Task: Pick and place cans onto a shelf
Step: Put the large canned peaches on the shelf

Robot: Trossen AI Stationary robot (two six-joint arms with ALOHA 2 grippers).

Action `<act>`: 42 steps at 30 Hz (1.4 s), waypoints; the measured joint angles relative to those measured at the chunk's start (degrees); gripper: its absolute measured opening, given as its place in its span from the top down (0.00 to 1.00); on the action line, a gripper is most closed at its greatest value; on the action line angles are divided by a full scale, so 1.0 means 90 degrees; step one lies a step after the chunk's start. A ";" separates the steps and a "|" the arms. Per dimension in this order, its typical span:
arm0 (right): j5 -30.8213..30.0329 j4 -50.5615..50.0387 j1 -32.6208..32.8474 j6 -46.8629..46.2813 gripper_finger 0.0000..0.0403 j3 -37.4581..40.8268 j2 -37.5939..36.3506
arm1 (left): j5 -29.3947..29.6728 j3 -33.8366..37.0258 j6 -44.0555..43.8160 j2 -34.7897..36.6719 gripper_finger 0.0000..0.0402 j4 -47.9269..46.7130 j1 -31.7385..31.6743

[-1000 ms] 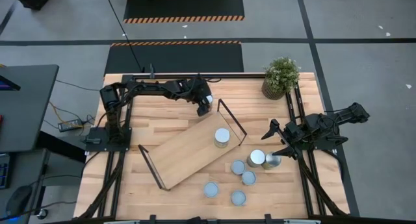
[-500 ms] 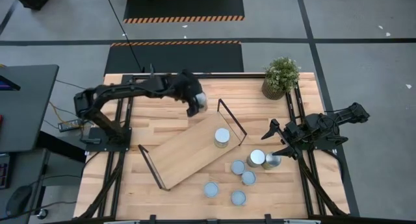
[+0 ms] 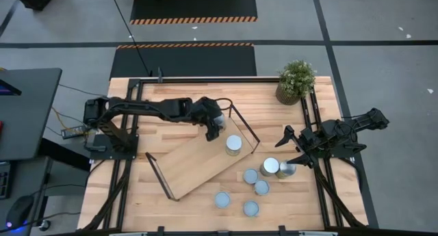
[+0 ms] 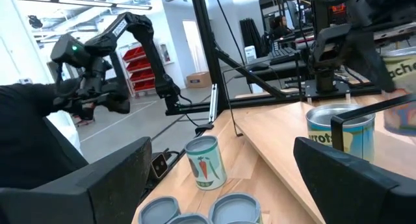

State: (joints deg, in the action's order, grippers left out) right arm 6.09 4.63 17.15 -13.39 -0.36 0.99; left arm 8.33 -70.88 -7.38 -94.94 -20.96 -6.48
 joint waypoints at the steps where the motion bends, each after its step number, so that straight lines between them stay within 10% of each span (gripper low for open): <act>1: 0.0000 0.0015 0.0001 0.0001 0.05 0.0001 0.0002 | -0.0003 -0.0002 -0.0054 -0.0047 0.20 0.0018 0.0025; 42: 0.0000 0.0386 0.0001 0.0002 0.05 0.0001 0.0068 | -0.0287 0.0006 0.0544 -0.0968 0.08 0.1102 0.0245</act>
State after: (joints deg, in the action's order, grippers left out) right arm 6.09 8.10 17.16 -13.37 -0.35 1.61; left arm 5.74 -70.83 -2.48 -103.66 -11.04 -4.27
